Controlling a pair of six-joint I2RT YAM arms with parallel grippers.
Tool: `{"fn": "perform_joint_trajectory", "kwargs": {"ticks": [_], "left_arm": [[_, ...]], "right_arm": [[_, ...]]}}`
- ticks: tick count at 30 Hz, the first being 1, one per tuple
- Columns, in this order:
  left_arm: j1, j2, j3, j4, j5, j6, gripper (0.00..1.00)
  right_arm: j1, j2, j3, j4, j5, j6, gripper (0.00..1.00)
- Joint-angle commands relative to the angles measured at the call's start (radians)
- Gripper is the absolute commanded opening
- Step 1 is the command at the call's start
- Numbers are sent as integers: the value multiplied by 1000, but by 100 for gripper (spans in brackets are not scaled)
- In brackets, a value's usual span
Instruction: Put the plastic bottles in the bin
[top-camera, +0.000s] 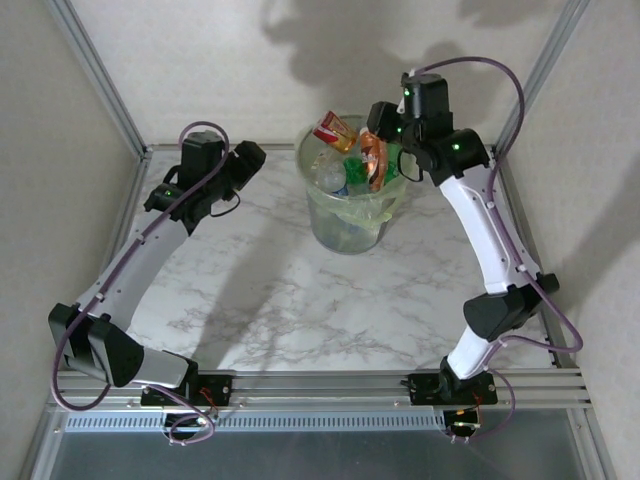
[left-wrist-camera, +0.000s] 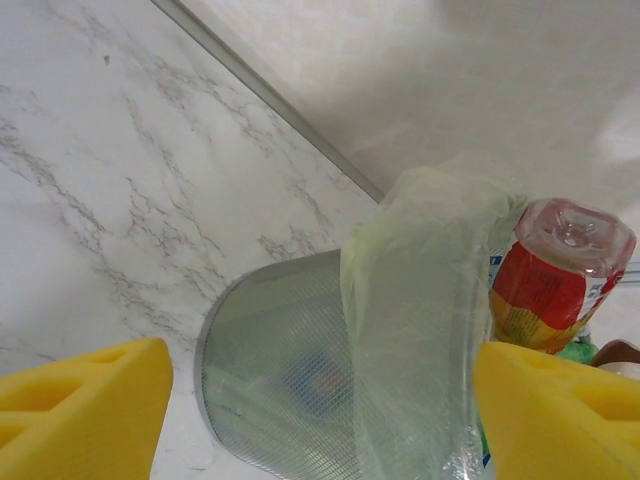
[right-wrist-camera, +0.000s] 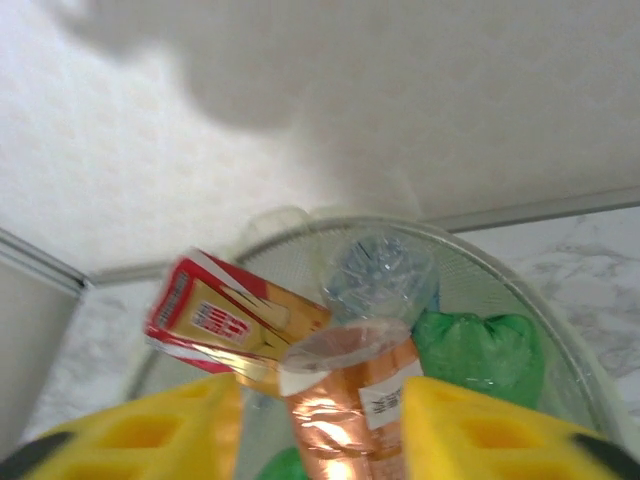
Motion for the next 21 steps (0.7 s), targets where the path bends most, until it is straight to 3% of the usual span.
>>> {"fn": "perform_joint_trajectory", "kwargs": {"ticks": [1, 6, 14, 21], "left_arm": [[9, -4, 18, 38, 23, -12, 78], [8, -21, -1, 27, 21, -7, 77], [8, -65, -54, 22, 9, -12, 78], [9, -91, -93, 23, 9, -25, 77]], "right_arm": [[3, 20, -46, 44, -23, 4, 38], [8, 64, -89, 74, -34, -5, 35], [21, 51, -217, 86, 52, -10, 30], [21, 32, -192, 67, 80, -16, 39]]}}
